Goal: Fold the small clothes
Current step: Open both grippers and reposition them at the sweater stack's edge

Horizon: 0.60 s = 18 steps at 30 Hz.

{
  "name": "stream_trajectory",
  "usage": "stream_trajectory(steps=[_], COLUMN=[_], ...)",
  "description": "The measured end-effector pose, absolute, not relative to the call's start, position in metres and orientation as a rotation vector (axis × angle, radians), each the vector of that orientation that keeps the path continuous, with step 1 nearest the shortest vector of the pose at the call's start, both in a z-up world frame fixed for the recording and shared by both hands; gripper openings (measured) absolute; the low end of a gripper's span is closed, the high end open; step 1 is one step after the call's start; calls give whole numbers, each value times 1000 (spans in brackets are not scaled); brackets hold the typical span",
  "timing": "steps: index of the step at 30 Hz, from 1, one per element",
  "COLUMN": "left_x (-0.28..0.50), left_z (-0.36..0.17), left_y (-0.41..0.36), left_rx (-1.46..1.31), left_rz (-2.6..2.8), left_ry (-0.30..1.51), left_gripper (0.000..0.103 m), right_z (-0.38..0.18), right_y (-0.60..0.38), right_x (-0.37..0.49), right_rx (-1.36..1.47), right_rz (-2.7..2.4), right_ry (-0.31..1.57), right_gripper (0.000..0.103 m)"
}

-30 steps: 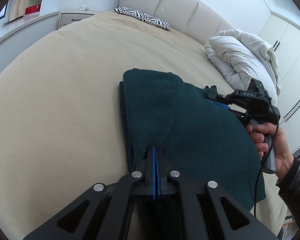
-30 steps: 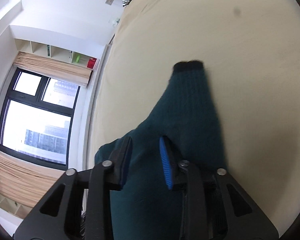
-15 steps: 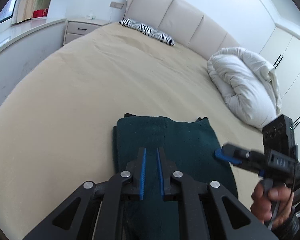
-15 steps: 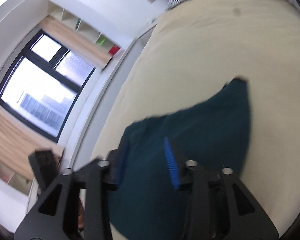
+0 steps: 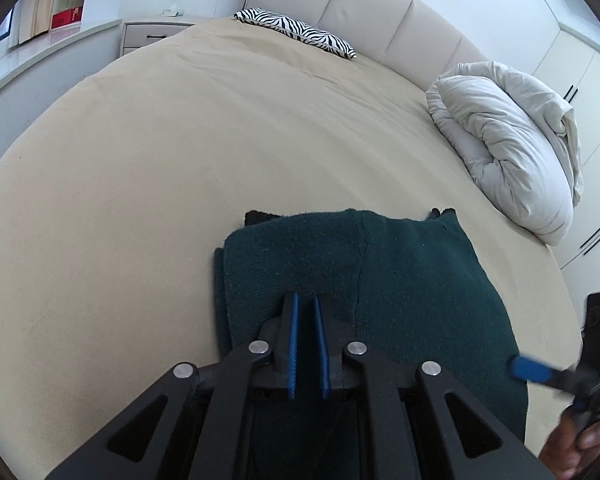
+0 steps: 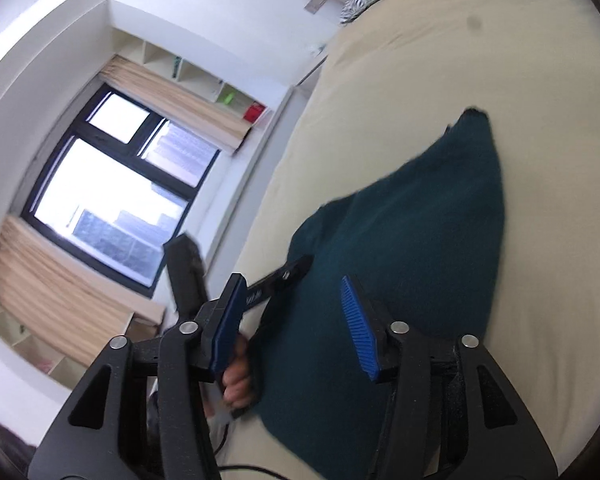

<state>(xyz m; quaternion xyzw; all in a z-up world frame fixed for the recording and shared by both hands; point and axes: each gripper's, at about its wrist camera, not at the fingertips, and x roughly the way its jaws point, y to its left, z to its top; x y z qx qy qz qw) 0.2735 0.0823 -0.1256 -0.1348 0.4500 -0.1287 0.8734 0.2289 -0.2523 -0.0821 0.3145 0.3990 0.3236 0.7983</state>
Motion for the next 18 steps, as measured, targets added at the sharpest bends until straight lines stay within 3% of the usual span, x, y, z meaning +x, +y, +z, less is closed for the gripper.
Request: stream_trajectory(steps=[3, 8, 9, 10, 13, 15, 18], left_x=[262, 236, 231, 225, 208, 200, 196], left_z=[-121, -113, -111, -109, -109, -111, -113], left_y=[83, 102, 109, 115, 133, 141, 146], left_rx=[-216, -198, -203, -213, -281, -326, -395], left_rz=[-264, -202, -158, -131, -117, -130, -193], left_ry=[934, 912, 910, 901, 904, 922, 947], left_gripper=[12, 15, 32, 38, 45, 58, 68], right_z=[-103, -82, -75, -71, -59, -58, -70], right_y=[-260, -260, -259, -254, -261, -270, -279], right_x=[213, 200, 193, 193, 182, 181, 195], right_rx=[614, 604, 558, 523, 473, 482, 553], right_rz=[682, 618, 596, 576, 540, 508, 489], right_ry=[904, 877, 868, 864, 848, 849, 863], right_gripper=[53, 55, 56, 60, 71, 71, 73])
